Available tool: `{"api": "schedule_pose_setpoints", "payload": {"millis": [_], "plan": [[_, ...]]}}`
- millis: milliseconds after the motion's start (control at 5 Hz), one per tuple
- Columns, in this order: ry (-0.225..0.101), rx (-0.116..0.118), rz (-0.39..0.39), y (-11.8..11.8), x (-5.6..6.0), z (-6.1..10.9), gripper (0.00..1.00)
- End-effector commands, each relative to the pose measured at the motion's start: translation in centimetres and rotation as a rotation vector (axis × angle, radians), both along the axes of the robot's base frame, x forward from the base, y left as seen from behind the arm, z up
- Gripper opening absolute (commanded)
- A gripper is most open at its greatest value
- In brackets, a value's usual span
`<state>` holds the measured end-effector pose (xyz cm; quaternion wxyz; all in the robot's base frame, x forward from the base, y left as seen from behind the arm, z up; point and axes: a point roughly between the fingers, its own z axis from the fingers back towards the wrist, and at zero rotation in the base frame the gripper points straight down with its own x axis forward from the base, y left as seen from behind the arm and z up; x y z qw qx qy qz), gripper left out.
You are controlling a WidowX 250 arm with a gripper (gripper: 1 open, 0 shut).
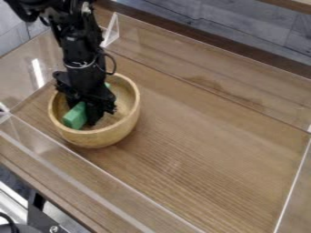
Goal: Move green stick from inside the wooden bowl to the table next to it
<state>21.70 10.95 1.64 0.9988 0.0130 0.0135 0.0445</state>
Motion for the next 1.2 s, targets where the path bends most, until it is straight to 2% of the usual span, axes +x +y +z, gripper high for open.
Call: {"api": "schedule_pose_setpoints", "payload": {"millis": [0, 600, 1000], "plan": [[0.076, -0.048, 0.049, -0.5, -1.4, -0.3, 0.0], [0.11, -0.108, 0.094, -1.4, -1.1, 1.4, 0.0], [0.108, -0.143, 0.115, -2.1, -0.5, 3.4, 0.0]]}}
